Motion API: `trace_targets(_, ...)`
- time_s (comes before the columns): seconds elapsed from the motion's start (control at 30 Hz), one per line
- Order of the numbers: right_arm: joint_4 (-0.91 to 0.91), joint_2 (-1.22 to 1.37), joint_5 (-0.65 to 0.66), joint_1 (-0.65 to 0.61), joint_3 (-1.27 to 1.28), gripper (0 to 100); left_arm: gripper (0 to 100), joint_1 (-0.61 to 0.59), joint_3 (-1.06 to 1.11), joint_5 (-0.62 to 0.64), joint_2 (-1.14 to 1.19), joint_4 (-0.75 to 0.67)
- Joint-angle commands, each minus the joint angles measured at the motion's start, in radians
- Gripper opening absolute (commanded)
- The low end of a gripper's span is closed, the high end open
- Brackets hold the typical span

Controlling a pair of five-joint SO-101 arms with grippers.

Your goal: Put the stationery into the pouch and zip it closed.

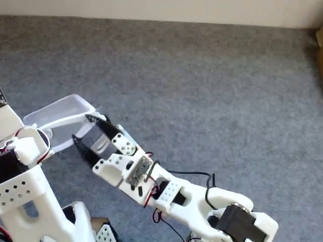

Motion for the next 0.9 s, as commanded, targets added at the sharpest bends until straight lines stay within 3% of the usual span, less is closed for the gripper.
trace_targets(0.0,0.099,-0.081,-0.037,0.038,-0.05,14.4,1,-0.013,-0.001,-0.008,-0.004,0.002)
trace_targets(0.33,0.641,-0.314,-0.278,0.191,-0.257,12.0,1,-0.018,-0.001,-0.006,-0.004,0.002)
trace_targets(0.67,0.961,-0.524,-0.288,0.2,-0.245,12.0,1,-0.018,-0.001,-0.009,-0.004,0.002)
trace_targets(0.87,1.058,-0.654,-0.29,0.22,-0.122,11.7,1,-0.018,0.002,-0.011,-0.002,0.002)
